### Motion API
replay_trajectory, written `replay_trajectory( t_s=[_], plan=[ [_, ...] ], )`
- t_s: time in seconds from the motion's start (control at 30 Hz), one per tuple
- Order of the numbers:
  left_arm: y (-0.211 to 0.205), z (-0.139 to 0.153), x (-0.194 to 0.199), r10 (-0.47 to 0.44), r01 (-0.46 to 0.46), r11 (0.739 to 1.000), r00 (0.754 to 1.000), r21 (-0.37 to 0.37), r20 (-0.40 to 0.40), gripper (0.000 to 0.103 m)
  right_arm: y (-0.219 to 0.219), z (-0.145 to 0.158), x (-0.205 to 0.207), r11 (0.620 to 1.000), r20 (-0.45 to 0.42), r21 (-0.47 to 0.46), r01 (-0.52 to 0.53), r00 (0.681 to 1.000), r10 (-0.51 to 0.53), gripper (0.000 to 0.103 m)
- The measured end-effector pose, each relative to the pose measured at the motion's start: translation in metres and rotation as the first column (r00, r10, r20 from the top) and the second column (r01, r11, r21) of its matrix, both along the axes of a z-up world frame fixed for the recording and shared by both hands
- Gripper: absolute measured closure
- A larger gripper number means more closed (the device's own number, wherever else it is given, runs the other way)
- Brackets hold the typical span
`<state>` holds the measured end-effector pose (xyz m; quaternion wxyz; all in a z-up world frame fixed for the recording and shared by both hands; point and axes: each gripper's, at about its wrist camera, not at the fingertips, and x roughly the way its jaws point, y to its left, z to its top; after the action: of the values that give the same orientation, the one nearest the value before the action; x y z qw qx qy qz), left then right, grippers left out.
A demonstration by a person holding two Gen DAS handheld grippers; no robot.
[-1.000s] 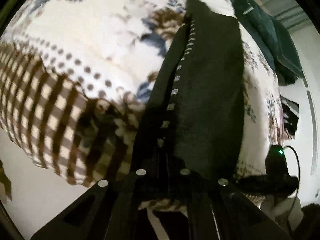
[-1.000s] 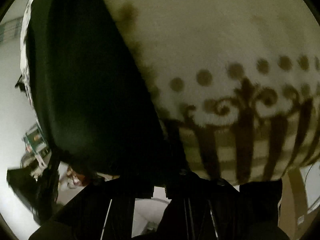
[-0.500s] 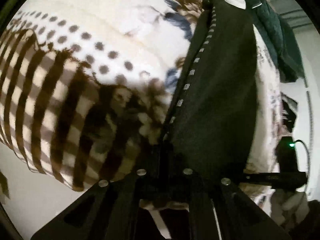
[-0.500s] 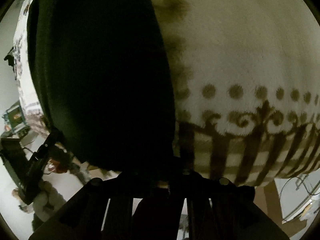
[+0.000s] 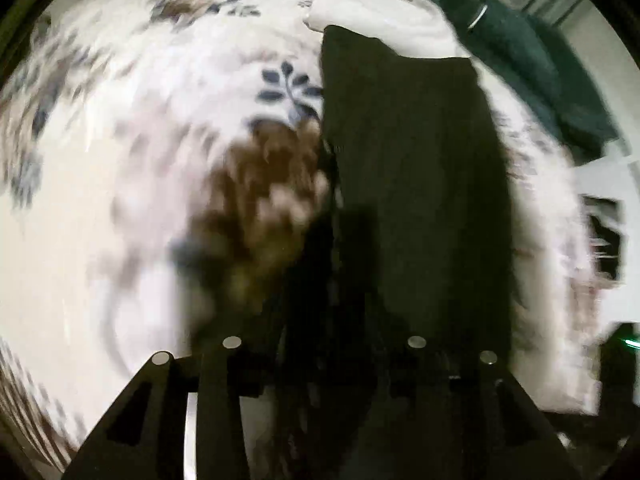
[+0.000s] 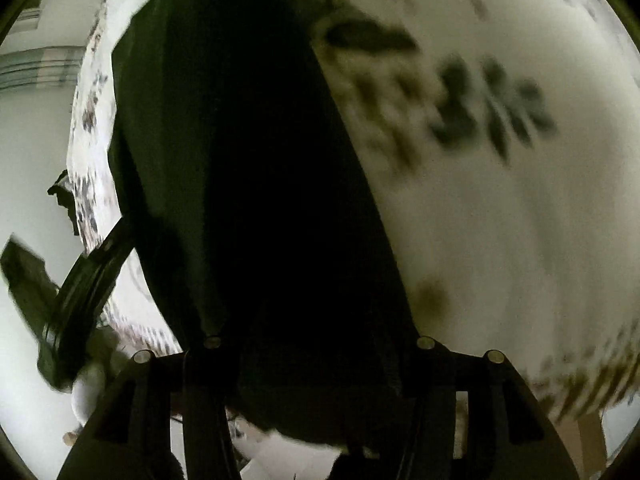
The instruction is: Fold small clothes
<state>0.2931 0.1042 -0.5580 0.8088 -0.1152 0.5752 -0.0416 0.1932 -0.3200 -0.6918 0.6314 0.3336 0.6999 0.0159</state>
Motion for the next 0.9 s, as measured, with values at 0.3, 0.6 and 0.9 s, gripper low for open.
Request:
replay_trajectory(
  t_s=[0.3, 0.6, 0.9],
  plan=[
    [0.044, -0.019, 0.000, 0.037, -0.037, 0.999, 0.997, -0.002, -0.074, 0.061, -0.007, -0.014, 0.019, 1.000, -0.009, 0.010, -0.022, 1.000, 0.022, 0.050],
    [0.073, -0.017, -0.104, 0.042, -0.120, 0.923, 0.976, -0.365, -0.215, 0.056, -0.031, -0.030, -0.057, 0.988, -0.147, 0.155, -0.030, 0.988, 0.053, 0.050],
    [0.044, -0.071, -0.181, -0.120, -0.061, 0.883, 0.929, -0.465, -0.349, 0.045, 0.013, -0.075, -0.125, 0.938, -0.246, 0.347, 0.022, 0.967, 0.068, 0.050]
  ],
)
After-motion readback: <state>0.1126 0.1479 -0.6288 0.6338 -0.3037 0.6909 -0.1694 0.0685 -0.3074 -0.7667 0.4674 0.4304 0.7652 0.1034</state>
